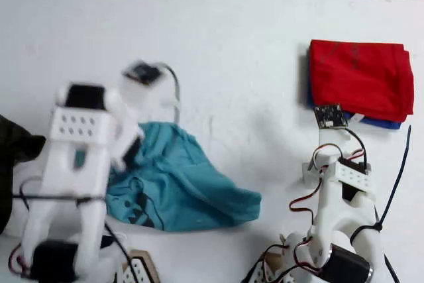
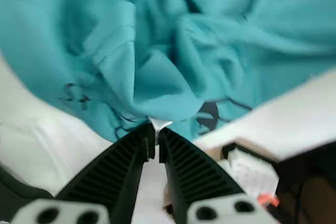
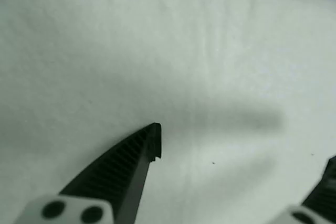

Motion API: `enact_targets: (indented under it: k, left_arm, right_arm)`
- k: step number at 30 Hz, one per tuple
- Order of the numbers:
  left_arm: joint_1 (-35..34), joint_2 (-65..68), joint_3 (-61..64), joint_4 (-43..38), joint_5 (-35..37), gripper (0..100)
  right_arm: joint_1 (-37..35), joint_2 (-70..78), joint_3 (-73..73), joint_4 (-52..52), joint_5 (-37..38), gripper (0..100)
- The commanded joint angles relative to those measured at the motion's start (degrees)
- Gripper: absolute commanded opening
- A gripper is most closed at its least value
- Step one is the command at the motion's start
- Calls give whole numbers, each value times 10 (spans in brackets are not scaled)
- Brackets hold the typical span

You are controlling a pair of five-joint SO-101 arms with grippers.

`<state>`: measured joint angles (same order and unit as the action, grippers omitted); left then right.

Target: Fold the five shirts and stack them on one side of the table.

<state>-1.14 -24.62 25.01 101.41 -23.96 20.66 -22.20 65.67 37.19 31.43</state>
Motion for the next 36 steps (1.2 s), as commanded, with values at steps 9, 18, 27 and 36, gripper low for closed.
enact_targets:
  k: [9, 18, 27, 36]
  left_arm:
    - [33, -129, 111, 8, -192, 156]
    - [33, -125, -13, -79, -77, 212]
    - [21, -124, 129, -326, 94, 211]
    - [-18, -26, 170, -418, 120, 211]
  right_arm:
    - [-5, 5, -21, 3, -3, 454]
    - [-5, 5, -21, 3, -3, 454]
    - [-5, 5, -21, 3, -3, 454]
    - [-5, 5, -18, 1, -3, 454]
